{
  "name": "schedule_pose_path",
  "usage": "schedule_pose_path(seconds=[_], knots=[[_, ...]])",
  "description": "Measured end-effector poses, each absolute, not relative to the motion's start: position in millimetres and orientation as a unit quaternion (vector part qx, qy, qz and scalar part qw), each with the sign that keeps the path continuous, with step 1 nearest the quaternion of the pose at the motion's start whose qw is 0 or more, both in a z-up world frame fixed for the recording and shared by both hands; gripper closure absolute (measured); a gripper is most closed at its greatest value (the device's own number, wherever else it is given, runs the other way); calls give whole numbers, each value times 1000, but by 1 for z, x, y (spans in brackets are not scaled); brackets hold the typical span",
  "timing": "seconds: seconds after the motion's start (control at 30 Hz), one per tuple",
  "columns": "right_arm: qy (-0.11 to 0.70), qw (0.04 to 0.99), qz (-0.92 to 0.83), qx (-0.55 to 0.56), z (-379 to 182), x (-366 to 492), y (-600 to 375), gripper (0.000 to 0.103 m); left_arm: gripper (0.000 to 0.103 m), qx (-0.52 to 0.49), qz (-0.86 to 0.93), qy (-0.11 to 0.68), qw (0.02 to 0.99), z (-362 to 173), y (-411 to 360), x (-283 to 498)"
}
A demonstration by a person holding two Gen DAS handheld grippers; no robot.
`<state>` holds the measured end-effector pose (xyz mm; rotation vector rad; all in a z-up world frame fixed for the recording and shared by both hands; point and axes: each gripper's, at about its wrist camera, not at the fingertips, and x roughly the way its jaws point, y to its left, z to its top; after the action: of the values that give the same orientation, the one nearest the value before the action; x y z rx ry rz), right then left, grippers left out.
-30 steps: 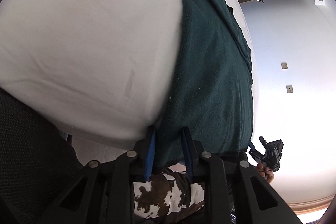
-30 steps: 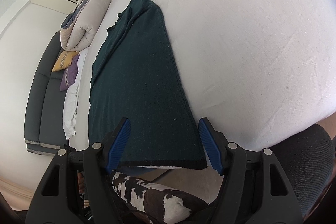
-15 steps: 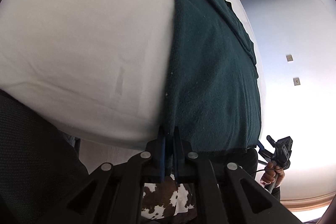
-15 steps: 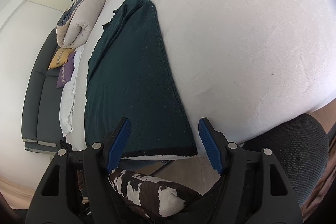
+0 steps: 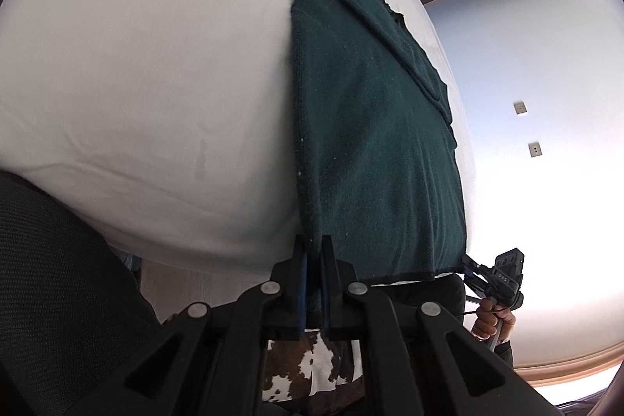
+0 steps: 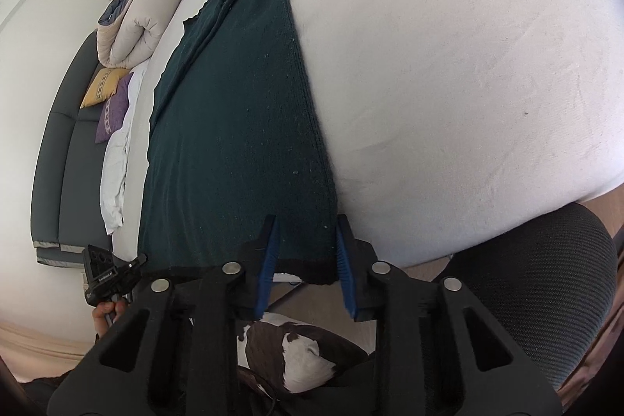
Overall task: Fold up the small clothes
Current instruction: 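Grasp the hem with both grippers and lift it toward the collar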
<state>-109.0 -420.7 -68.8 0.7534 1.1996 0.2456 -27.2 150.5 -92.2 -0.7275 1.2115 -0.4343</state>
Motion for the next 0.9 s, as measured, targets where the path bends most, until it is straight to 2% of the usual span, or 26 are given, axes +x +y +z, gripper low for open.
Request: schedule_pose_path(seconds=[0.03,0.13,0.5,0.9], knots=[[550,754,111,341,-69,-110,-421,93,98,-335,-199,548,740,-90,152,-28],[541,760,114,342,-63,-112,-420,96,98,-349,-205,537,740,-84,155,-29],[493,776,161,358,-15,-101,-411,97,98,-426,-248,461,737,-42,167,-23],[432,784,188,404,32,-25,-401,97,98,-479,-258,390,743,-14,180,30]])
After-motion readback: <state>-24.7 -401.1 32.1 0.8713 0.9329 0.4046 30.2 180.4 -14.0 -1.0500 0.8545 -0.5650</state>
